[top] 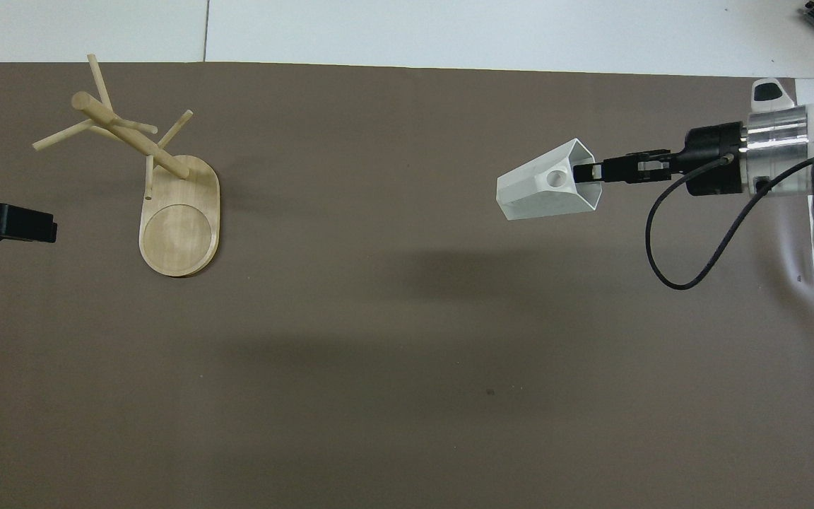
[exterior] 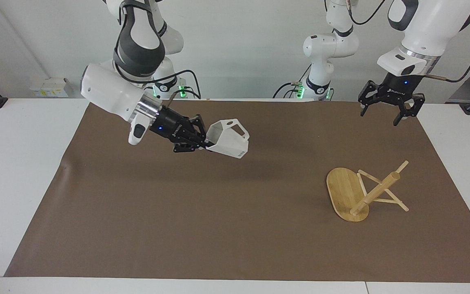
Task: Hang cup on rack
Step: 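Lift the white cup with the right gripper toward the mug tree, then carry the cup with the right gripper while the left gripper approaches it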
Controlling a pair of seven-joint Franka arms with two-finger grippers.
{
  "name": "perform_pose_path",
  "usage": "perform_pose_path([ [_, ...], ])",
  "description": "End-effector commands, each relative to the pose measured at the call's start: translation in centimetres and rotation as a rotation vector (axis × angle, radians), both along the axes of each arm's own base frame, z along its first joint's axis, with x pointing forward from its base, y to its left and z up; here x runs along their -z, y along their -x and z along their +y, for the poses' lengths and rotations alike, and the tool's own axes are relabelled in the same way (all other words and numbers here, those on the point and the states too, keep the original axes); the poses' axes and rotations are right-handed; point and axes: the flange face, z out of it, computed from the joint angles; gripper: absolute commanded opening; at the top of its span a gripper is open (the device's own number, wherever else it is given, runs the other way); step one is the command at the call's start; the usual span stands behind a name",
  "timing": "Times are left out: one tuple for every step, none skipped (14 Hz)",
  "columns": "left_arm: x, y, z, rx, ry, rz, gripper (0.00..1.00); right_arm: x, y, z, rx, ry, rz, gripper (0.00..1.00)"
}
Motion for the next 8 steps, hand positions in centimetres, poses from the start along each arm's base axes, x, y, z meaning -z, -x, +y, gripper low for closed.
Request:
perform_pose_path([
  [0.4,1.3,-1.6,0.111,0.03,-0.022,1.0,-0.3,0.7,4.3,0.078,-0.035,0.013,0.0],
  [0.5,1.4,-2.1,0.155,0.049,-0.024,1.0,-0.2,1.0,5.4,0.079,-0.036,0.019,0.0],
  [0.9,1.4,-2.4,0.225,0.064,-0.029,1.0,-0.1,1.3,6.2,0.07,-0.036,0.025,0.0],
  [1.5,1.4,-2.5,0.297,0.078,-0.037,1.0,0.0,1.7,6.9,0.057,-0.035,0.031,0.0],
  [2.0,1.4,-2.7,0.363,0.095,-0.044,1.0,0.0,2.1,7.6,0.042,-0.032,0.037,0.0],
  [2.6,1.2,-2.6,0.425,0.121,-0.05,1.0,0.0,2.6,8.7,0.03,-0.028,0.049,0.0],
  [3.2,0.9,-2.7,0.496,0.145,-0.065,1.0,-0.1,3.3,10.2,0.02,-0.024,0.061,0.0],
  [4.0,0.5,-2.8,0.573,0.16,-0.093,1.0,-0.2,3.9,11.5,0.004,-0.011,0.065,0.0],
])
